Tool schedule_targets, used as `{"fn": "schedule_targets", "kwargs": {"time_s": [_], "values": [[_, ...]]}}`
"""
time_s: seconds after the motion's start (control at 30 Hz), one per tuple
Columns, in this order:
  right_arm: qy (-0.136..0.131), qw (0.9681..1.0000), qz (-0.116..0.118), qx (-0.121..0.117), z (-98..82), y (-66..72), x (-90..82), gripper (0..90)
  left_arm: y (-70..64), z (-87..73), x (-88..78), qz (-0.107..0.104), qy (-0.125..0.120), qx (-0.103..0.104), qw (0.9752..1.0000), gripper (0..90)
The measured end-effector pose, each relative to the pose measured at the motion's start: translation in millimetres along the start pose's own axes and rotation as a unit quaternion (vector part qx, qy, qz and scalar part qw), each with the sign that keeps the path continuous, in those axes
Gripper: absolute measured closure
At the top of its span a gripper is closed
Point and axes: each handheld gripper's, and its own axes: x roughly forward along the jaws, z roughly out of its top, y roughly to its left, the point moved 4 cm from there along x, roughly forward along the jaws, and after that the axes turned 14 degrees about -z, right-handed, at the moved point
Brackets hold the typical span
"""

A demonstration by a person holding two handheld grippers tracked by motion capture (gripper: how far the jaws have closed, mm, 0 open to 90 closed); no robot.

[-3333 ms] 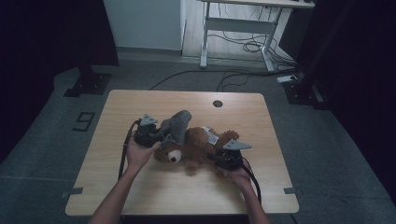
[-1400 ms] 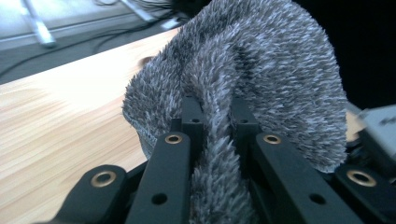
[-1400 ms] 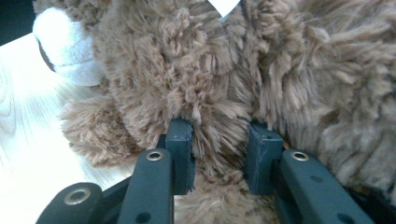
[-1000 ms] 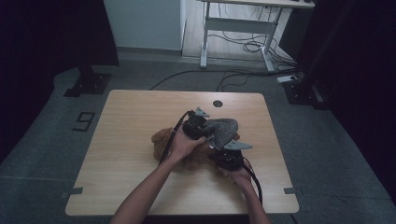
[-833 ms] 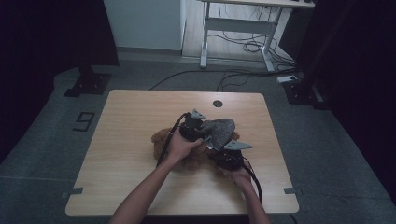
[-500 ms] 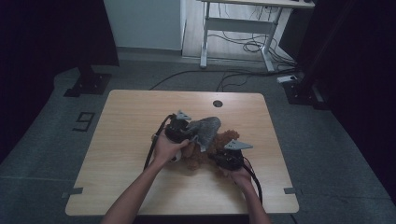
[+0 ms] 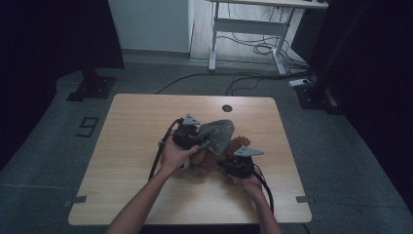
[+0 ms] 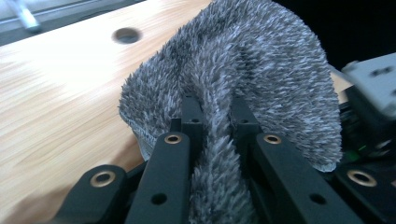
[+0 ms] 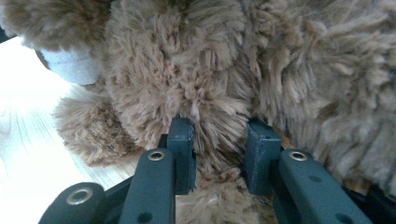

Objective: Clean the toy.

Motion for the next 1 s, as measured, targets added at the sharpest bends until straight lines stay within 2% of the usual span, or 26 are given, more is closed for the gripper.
{"fn": "schedule_targets", "kwargs": {"time_s": [0.13, 0.2, 0.23, 0.3, 0.33, 0.37, 0.43, 0.6, 0.67, 0.73, 0.8, 1.0], "values": [[0.0, 1.0, 0.0, -0.002, -0.4, -0.5, -0.4, 68.4, -11.4, 4.3, 33.4, -0.012, 0.025, 0.004, 0.9996, 79.9], [0.001, 1.0, 0.0, 0.002, -0.6, -0.3, -0.5, 68.4, -11.1, -1.3, 47.5, 0.002, 0.049, 0.014, 0.9987, 79.9], [0.001, 1.0, 0.0, 0.002, -0.6, -0.4, -0.3, 68.5, -9.5, -5.2, 51.1, 0.008, 0.052, 0.02, 0.9984, 80.0], [0.002, 1.0, -0.001, 0.002, -1.2, -0.9, 0.2, 68.5, -5.8, -11.0, 50.4, -0.002, 0.037, 0.009, 0.9993, 79.9], [0.002, 1.0, -0.001, 0.002, -1.2, -0.9, 0.2, 68.5, -5.8, -11.0, 50.4, -0.002, 0.037, 0.009, 0.9993, 79.9], [0.001, 1.0, 0.002, 0.001, -1.5, -1.3, 0.5, 68.7, -1.6, -13.6, 42.0, -0.005, 0.029, 0.001, 0.9996, 80.0], [0.0, 1.0, 0.001, 0.001, -1.2, -1.3, 0.5, 68.9, 3.3, -15.2, 30.7, 0.003, 0.025, -0.002, 0.9997, 79.9], [0.0, 1.0, 0.002, 0.002, -1.4, -2.2, 0.6, 69.3, 20.3, -22.3, 0.5, 0.032, 0.02, -0.014, 0.9992, 80.0], [0.0, 1.0, 0.003, 0.002, -1.5, -2.0, 0.8, 69.4, 27.1, -27.0, -9.8, 0.032, 0.015, -0.023, 0.9991, 79.9], [0.0, 1.0, 0.004, 0.001, -1.5, -1.7, 0.9, 69.5, 31.0, -30.5, -17.4, 0.028, 0.007, -0.031, 0.9991, 79.9], [0.0, 1.0, 0.004, 0.001, -1.6, -1.5, 0.9, 69.6, 32.5, -32.1, -23.2, 0.031, 0.003, -0.03, 0.9991, 79.9], [0.001, 1.0, 0.006, 0.001, -2.0, -2.1, 0.8, 69.8, 40.2, -34.6, -41.3, 0.052, -0.006, -0.031, 0.9982, 79.9]]}}
